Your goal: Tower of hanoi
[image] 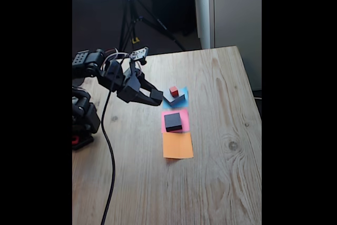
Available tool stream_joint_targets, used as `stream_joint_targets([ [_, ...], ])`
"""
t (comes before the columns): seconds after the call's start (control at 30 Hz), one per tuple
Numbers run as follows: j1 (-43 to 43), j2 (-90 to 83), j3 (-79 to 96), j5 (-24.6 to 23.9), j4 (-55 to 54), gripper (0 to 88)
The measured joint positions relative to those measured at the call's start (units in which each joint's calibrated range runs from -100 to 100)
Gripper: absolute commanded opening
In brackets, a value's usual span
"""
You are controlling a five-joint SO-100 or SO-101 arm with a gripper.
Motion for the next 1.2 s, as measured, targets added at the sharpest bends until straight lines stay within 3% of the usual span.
stream_joint_targets([
  [0.2, 7.54, -0.51, -18.69, 2.43, 18.82, 6.6],
  [0.43, 12.8, -3.42, -14.52, 2.78, 18.41, 6.5],
  [0.57, 14.04, -5.04, -1.39, 2.78, 8.17, 8.9],
  [0.83, 16.62, -9.32, 34.51, 2.78, -23.54, 8.0],
  [1.07, 17.24, 2.74, 40.33, 2.78, -43.23, 8.2],
  [1.2, 18.17, 12.31, 44.85, 2.78, -60.85, 7.8],
])
